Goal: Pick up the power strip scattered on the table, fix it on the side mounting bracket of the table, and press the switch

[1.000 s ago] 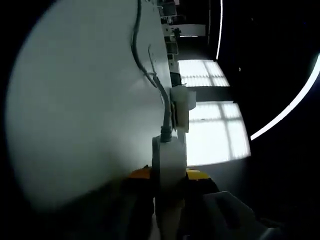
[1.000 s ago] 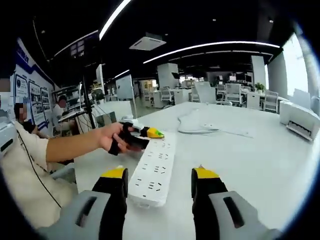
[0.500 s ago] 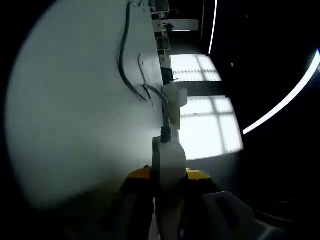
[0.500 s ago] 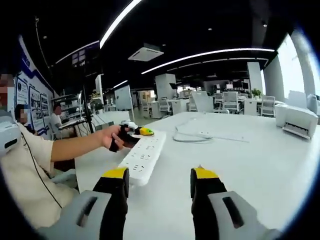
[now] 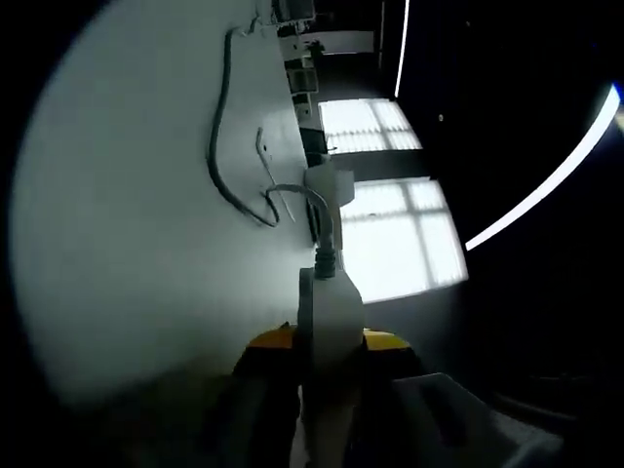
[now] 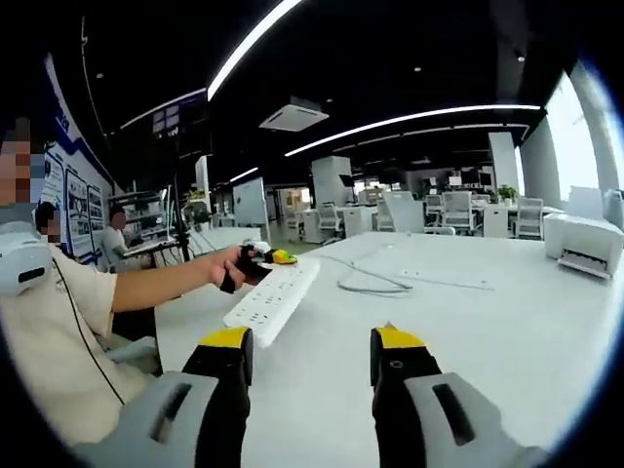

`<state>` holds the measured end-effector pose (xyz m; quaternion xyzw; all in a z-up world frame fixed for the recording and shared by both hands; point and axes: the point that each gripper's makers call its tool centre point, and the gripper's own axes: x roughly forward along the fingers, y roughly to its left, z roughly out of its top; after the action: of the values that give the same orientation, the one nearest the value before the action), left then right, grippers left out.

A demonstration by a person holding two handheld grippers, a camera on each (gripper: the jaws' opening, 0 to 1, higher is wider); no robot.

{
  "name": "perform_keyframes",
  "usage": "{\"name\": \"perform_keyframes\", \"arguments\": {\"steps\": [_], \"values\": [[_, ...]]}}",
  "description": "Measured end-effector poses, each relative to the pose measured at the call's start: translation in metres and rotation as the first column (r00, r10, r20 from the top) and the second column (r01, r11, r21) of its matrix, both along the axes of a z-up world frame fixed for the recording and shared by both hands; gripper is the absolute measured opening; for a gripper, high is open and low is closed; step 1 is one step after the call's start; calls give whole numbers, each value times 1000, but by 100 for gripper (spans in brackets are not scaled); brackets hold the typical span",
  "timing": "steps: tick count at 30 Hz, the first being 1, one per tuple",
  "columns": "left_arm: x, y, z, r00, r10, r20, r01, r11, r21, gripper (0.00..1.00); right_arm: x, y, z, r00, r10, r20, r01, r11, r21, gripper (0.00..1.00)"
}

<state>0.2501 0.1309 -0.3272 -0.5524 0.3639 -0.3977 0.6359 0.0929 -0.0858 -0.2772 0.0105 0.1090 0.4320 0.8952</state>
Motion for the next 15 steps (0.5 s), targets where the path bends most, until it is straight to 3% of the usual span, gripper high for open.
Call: {"name": "perform_keyframes", "arguments": {"steps": [5, 11, 15], "values": [[-5, 18, 6, 999, 8, 33, -8, 1000, -8, 26, -4, 13, -6, 1000, 7, -5, -7, 1000, -1, 44], [-17, 36, 8, 999, -3, 37, 3, 1000, 3, 26, 5, 13, -11, 1000, 8, -18, -7, 1000, 21, 43], [-17, 62, 13, 999, -9, 34, 10, 1000, -13, 26, 8, 12, -13, 1000, 8, -28, -7, 999, 38, 39]]}}
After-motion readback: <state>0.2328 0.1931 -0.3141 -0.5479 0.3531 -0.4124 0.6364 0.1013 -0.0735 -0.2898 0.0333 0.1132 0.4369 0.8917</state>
